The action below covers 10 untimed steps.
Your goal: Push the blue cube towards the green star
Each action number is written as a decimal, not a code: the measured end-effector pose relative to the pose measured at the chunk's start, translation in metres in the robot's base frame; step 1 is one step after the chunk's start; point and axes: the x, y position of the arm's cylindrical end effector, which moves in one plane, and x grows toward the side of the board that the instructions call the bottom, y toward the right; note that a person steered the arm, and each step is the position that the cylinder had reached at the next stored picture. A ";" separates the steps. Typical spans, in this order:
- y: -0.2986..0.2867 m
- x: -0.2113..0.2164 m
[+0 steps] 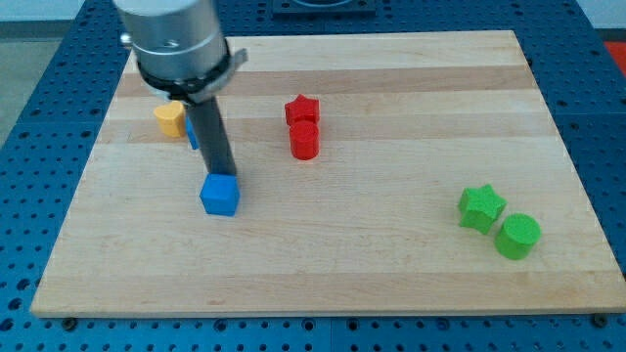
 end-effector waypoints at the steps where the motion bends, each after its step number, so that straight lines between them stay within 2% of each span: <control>1: 0.000 -0.001; 2: -0.044 -0.001; 4: -0.050 0.032; 6: 0.023 0.032; 10: 0.228 0.032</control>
